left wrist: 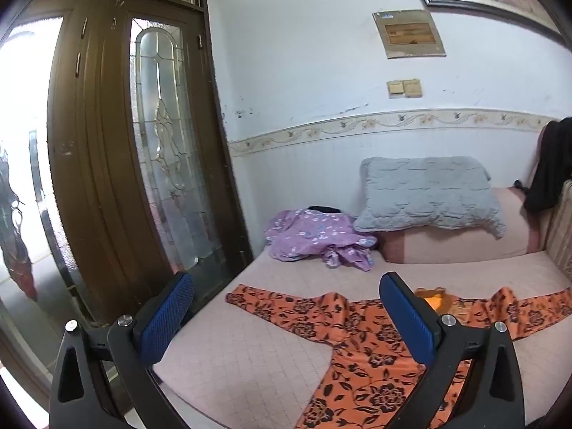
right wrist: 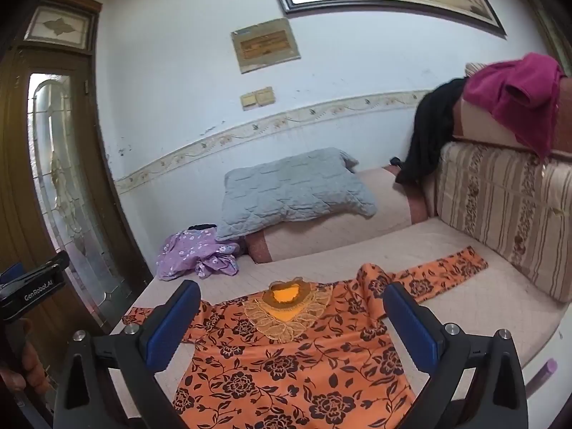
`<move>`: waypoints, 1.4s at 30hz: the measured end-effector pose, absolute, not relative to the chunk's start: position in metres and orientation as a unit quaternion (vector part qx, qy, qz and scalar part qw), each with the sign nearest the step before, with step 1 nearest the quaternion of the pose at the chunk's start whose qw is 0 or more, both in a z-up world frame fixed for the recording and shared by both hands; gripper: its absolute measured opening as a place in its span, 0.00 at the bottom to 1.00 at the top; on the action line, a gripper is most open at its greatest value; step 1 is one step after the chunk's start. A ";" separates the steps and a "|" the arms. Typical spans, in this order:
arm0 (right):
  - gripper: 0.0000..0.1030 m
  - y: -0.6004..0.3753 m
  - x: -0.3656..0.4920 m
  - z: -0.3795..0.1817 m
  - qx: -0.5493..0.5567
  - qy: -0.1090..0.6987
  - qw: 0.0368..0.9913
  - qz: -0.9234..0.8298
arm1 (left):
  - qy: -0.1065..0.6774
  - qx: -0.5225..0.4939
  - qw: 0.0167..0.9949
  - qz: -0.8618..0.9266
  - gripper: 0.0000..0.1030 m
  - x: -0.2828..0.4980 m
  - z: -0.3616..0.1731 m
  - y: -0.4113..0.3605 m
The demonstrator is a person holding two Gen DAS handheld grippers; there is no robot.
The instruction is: Fold small clothes
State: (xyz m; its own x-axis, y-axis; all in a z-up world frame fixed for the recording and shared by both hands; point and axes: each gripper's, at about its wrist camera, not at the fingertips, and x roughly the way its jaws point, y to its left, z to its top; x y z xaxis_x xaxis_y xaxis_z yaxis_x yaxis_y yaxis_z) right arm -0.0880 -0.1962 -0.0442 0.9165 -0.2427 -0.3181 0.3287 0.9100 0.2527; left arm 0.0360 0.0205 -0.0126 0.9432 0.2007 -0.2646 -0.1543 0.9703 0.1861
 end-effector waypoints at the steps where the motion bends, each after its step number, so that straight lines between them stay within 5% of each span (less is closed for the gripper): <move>1: 1.00 -0.198 -0.089 -0.047 0.153 0.144 0.966 -0.151 | 0.142 0.084 0.982 0.094 1.00 0.037 -0.013 0.020; 42: 1.00 -0.184 -0.034 -0.071 0.125 0.204 0.962 -0.135 | 0.189 0.057 0.979 0.045 1.00 0.075 -0.043 0.032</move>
